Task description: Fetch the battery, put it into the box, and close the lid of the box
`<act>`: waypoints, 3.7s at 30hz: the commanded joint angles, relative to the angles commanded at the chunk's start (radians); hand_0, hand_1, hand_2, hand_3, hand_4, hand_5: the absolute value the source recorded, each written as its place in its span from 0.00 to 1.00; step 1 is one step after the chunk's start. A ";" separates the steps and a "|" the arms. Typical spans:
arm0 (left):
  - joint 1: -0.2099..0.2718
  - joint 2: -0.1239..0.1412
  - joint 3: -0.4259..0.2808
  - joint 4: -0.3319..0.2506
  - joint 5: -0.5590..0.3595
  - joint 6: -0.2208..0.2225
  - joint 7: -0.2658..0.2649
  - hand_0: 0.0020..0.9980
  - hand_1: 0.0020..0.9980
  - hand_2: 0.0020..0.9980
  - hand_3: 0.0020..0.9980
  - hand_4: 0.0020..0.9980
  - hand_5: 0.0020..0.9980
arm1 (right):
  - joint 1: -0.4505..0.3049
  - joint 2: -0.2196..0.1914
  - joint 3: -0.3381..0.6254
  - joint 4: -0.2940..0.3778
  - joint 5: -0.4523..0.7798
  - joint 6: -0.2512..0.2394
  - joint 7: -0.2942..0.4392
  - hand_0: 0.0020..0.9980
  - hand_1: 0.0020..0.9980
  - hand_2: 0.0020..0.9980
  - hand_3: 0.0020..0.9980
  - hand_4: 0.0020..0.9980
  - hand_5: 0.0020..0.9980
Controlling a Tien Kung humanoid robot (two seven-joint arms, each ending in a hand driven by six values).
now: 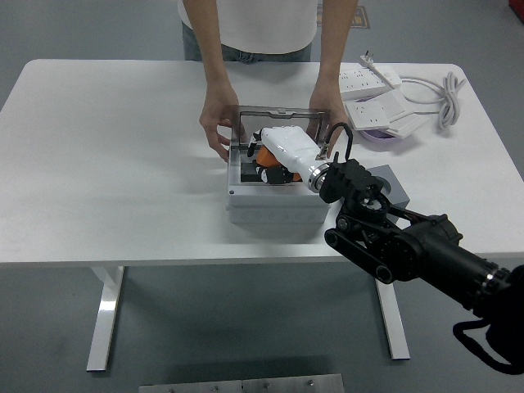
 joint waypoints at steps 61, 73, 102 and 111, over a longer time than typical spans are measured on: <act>0.003 -0.011 0.000 -0.002 0.002 -0.011 0.010 0.63 0.70 0.57 0.54 0.50 0.00 | -0.034 -0.047 0.088 0.052 0.322 -0.010 0.024 0.55 0.44 0.50 0.54 0.81 0.39; 0.015 -0.009 0.011 -0.002 -0.020 -0.004 0.008 0.63 0.70 0.57 0.54 0.50 0.00 | -0.054 -0.087 0.107 0.145 0.508 -0.005 -0.017 0.42 0.41 0.49 0.54 0.83 0.44; 0.027 -0.013 0.001 -0.003 -0.016 -0.005 0.020 0.63 0.70 0.57 0.54 0.50 0.00 | -0.054 -0.137 0.369 0.295 0.417 -0.045 -0.088 0.13 0.25 0.32 0.37 0.76 0.47; 0.019 -0.013 -0.006 -0.003 -0.007 -0.010 0.024 0.63 0.70 0.57 0.54 0.50 0.00 | -0.015 -0.084 0.339 0.168 0.375 -0.007 -0.041 0.18 0.30 0.38 0.42 0.77 0.47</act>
